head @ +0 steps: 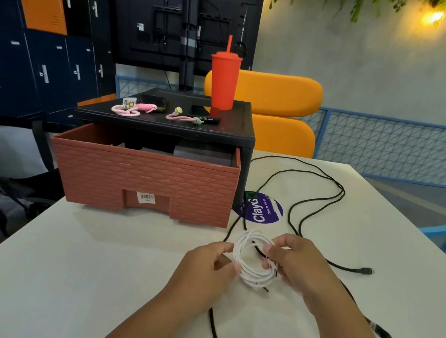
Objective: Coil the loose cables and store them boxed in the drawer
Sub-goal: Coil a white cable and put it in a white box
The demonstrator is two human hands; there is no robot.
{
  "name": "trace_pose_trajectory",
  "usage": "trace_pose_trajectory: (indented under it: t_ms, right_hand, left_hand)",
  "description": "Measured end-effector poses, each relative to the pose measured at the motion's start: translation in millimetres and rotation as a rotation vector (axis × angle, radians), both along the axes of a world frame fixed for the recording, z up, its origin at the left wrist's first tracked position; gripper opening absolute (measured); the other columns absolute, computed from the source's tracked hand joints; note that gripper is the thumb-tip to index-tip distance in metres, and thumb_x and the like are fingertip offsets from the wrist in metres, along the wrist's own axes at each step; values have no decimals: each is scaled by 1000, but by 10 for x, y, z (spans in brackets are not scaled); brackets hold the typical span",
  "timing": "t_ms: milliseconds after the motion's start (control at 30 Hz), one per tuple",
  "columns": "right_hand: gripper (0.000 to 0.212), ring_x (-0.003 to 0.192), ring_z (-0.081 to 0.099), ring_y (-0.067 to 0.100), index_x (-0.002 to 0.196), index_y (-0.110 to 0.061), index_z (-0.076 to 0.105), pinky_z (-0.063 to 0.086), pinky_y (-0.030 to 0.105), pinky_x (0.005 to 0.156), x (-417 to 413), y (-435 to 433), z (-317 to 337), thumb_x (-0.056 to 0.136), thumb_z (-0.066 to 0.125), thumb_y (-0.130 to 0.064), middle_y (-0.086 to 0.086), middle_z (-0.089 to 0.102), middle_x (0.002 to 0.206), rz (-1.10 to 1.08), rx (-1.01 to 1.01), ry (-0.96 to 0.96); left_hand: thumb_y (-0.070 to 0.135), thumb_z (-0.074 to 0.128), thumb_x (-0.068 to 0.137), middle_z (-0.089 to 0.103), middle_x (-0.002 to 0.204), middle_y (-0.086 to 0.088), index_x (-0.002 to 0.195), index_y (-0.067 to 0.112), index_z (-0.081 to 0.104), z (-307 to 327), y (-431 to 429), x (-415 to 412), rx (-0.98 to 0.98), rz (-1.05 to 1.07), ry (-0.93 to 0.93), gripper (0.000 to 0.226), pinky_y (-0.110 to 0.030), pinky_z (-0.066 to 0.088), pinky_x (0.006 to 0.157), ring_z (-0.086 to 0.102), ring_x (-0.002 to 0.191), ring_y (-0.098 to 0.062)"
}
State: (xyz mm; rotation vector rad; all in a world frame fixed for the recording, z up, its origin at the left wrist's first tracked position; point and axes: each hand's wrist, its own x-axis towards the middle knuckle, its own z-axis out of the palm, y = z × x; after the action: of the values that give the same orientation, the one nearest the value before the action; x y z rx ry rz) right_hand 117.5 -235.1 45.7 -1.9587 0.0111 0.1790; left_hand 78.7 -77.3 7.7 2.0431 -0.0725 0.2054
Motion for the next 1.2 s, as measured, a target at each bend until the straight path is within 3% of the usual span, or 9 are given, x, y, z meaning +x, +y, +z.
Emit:
trace_pose_trajectory:
  t_ms: [200, 367, 433, 700, 833, 933, 1100, 1200]
  right_hand:
    - [13, 51, 47, 15, 72, -10, 58, 38, 23, 52, 61, -84, -89, 85, 59, -12, 4, 58, 61, 23, -266, 87]
    - [16, 68, 52, 20, 87, -3, 65, 43, 27, 66, 58, -97, -79, 84, 60, -18, 6, 58, 71, 43, -460, 48]
    - [14, 72, 53, 20, 84, -6, 64, 42, 25, 67, 40, -100, -53, 83, 62, -20, 5, 60, 75, 50, -492, 28]
    - [14, 79, 56, 15, 79, -16, 61, 38, 26, 69, 54, -192, -19, 86, 59, -27, -3, 62, 79, -111, -381, -114]
    - [11, 81, 55, 14, 88, -17, 62, 37, 26, 69, 53, -155, -28, 87, 59, -26, -3, 63, 83, -114, -319, -189]
    - [9, 82, 53, 10, 95, -22, 58, 36, 24, 69, 51, -109, -36, 87, 59, -27, -4, 61, 90, -97, -258, -240]
    - [20, 102, 57, 15, 106, -23, 59, 38, 25, 79, 107, 24, 94, 87, 60, -27, -2, 60, 111, -76, -104, -309]
    - [29, 104, 54, 15, 117, -20, 57, 41, 27, 83, 205, 156, 357, 89, 57, -27, 0, 57, 119, -68, -143, -460]
  left_hand:
    - [31, 52, 91, 63, 97, 6, 110, 25, 61, -100, -84, 1, 381, -23, -153, 22, -24, 40, 84, 47, 97, -13]
    - [33, 49, 92, 59, 102, 4, 114, 25, 60, -130, -103, 24, 437, -31, -168, 26, -25, 38, 88, 44, 99, -14]
    - [34, 49, 93, 58, 104, 5, 118, 27, 60, -133, -98, 29, 418, -25, -162, 29, -24, 38, 89, 43, 101, -13]
    - [33, 54, 91, 57, 114, 12, 122, 27, 59, -122, -102, 19, 314, 33, -154, 32, -26, 35, 99, 41, 112, -8]
    - [31, 54, 91, 53, 112, 20, 121, 27, 60, -84, -53, 6, 301, 74, -201, 30, -21, 32, 99, 38, 110, 0]
    - [33, 53, 89, 50, 106, 23, 116, 27, 63, -8, 16, -8, 258, 110, -235, 29, -26, 37, 98, 40, 110, -3]
    - [21, 57, 89, 49, 99, 24, 107, 24, 66, 239, 228, 14, 266, 203, -368, 20, -7, 31, 85, 42, 105, -5]
    - [22, 56, 89, 52, 102, 16, 107, 22, 66, 516, 390, 86, 346, 227, -437, 20, -19, 34, 89, 40, 104, -6]
